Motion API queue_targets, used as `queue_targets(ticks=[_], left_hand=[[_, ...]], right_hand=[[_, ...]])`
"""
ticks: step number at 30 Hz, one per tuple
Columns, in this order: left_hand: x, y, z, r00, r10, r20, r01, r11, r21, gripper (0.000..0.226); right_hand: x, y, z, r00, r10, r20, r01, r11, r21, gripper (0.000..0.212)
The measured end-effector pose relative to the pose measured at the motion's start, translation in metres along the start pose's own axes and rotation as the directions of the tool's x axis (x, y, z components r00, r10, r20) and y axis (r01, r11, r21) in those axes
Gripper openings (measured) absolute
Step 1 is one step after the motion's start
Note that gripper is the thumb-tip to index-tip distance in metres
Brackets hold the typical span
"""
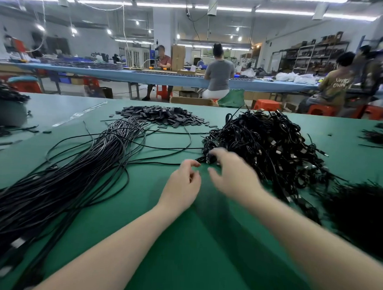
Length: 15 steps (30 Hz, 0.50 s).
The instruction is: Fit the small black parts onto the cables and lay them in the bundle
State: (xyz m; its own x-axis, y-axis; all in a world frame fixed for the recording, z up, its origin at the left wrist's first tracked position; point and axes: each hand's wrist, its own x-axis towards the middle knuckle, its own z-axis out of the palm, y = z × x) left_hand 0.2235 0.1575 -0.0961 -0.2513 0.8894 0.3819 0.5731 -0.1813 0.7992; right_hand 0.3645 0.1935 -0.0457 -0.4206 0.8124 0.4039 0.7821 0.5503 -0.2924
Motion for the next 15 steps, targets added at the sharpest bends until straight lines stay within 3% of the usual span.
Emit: queue_targets(ticks=[2, 5, 7, 9, 10, 12, 13, 15], left_hand=[[0.003, 0.001, -0.008, 0.996, 0.006, -0.092, 0.003, 0.995, 0.1, 0.019], [0.023, -0.003, -0.045, 0.991, -0.086, -0.103, 0.118, 0.923, 0.365, 0.029], [0.036, -0.01, -0.088, 0.985, -0.11, -0.134, 0.17, 0.764, 0.622, 0.034], [0.04, -0.02, -0.137, 0.978, -0.125, -0.165, 0.206, 0.493, 0.845, 0.035], [0.04, -0.027, -0.163, 0.969, -0.17, -0.178, 0.228, 0.351, 0.908, 0.035], [0.035, -0.043, -0.206, 0.908, -0.35, -0.232, 0.302, 0.161, 0.94, 0.037], [0.032, -0.052, -0.223, 0.86, -0.457, -0.226, 0.308, 0.112, 0.945, 0.042], [0.023, -0.065, -0.25, 0.781, -0.609, -0.139, 0.289, 0.156, 0.945, 0.056]], right_hand=[[-0.025, -0.003, 0.026, 0.994, 0.042, 0.101, -0.037, 0.998, -0.046, 0.043], [-0.035, 0.005, 0.037, 0.99, 0.091, 0.105, -0.095, 0.995, 0.041, 0.034], [-0.034, 0.008, 0.037, 0.993, 0.061, 0.101, -0.066, 0.997, 0.051, 0.029], [-0.034, 0.008, 0.037, 0.994, 0.036, 0.104, -0.042, 0.998, 0.05, 0.025], [-0.035, 0.008, 0.037, 0.994, 0.032, 0.106, -0.038, 0.998, 0.053, 0.025], [-0.035, 0.008, 0.035, 0.995, 0.036, 0.097, -0.042, 0.997, 0.062, 0.024], [-0.034, 0.008, 0.035, 0.995, 0.041, 0.088, -0.047, 0.996, 0.071, 0.024], [-0.033, 0.008, 0.034, 0.996, 0.04, 0.08, -0.047, 0.996, 0.081, 0.023]])
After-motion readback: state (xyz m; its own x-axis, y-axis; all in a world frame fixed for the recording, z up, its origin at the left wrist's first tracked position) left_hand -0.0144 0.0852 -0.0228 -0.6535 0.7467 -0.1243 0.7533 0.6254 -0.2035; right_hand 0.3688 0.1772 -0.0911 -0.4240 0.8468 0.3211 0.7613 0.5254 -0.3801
